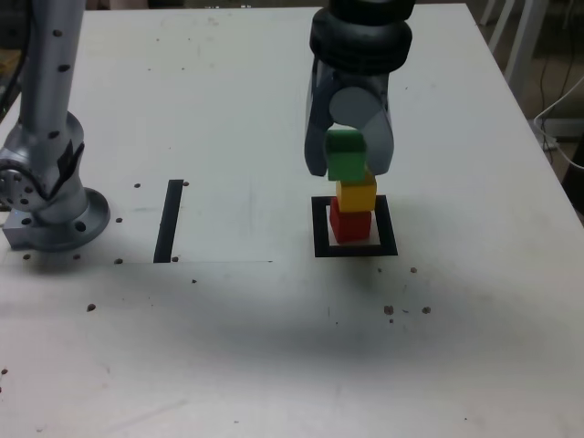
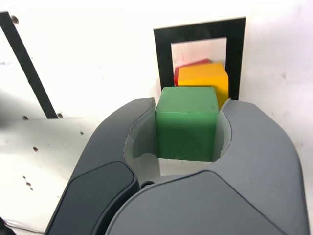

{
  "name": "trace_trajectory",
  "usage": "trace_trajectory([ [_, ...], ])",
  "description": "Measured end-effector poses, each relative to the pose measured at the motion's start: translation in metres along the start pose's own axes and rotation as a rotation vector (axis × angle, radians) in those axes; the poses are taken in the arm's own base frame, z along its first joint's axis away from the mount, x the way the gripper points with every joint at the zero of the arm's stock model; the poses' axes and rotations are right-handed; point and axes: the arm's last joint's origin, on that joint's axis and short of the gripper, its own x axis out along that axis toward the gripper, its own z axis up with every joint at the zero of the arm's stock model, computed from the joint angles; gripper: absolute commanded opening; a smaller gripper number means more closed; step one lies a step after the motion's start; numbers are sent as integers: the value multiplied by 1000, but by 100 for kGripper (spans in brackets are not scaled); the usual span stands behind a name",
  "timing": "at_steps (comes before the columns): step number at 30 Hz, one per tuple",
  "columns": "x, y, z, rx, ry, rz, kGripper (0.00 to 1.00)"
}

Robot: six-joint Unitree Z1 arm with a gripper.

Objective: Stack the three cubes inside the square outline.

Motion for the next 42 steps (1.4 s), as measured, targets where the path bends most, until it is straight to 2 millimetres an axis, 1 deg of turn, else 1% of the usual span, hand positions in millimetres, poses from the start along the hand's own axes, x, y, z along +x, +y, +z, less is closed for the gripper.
trace_trajectory([
  [11, 3, -1, 4, -1, -24, -7, 14],
  [15, 5, -1, 6, -1, -29, -7, 18],
  [18, 7, -1, 5, -1, -23, -7, 23],
  [20, 8, -1, 5, -1, -18, -7, 30],
  [21, 8, -1, 5, -1, -16, -6, 36],
  [23, 8, -1, 4, -1, -13, -6, 52],
  [26, 9, -1, 4, 0, -12, -5, 79],
  [27, 9, -1, 4, 1, -12, -2, 86],
  [29, 9, 0, 5, 2, -16, 4, 95],
  [30, 9, 0, 5, 3, -17, 7, 98],
  [32, 8, 0, 5, 3, -18, 9, 99],
  [39, 7, 0, 4, 4, -23, 16, 99],
  [42, 3, 1, -1, 4, -29, 20, 99],
])
